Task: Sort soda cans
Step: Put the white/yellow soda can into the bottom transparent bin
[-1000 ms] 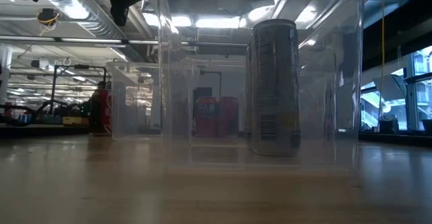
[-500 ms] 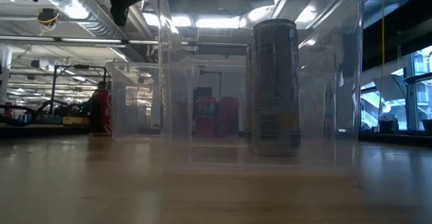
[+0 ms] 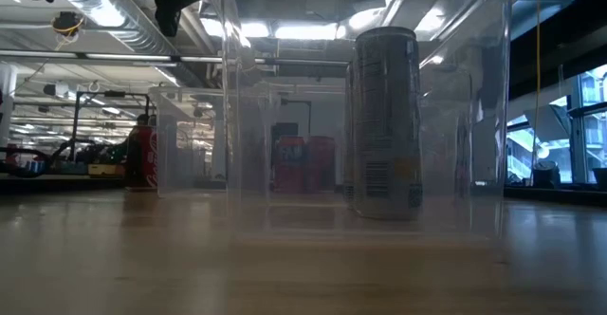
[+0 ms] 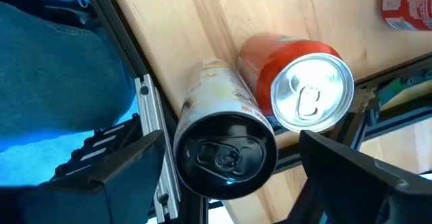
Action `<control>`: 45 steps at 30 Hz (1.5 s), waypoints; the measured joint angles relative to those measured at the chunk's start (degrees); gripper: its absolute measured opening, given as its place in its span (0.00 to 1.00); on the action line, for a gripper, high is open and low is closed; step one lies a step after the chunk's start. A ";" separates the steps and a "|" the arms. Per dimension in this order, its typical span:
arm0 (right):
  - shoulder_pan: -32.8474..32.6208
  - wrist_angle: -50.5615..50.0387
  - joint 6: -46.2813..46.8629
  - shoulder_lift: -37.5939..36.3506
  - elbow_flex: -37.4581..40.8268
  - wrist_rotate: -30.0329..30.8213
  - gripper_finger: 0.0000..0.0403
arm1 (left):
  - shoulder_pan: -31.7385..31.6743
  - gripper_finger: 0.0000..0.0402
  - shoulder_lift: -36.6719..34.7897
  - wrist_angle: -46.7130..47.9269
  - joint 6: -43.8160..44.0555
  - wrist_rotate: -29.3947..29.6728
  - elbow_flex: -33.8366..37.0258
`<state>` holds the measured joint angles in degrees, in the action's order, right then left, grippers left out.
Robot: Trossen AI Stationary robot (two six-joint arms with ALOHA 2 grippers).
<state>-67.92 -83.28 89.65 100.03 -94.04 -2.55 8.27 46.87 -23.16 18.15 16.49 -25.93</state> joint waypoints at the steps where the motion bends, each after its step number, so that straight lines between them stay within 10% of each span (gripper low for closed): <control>1: 0.00 0.12 0.05 0.13 0.00 0.00 0.84 | 0.00 0.40 0.00 0.00 -0.12 0.00 0.00; 45: -1.84 3.59 7.83 2.97 4.26 -6.64 0.73 | 0.00 0.40 0.00 -0.02 0.99 0.00 0.00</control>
<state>-69.76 -79.69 97.47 103.00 -89.78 -9.19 8.27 46.87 -23.18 19.14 16.49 -25.93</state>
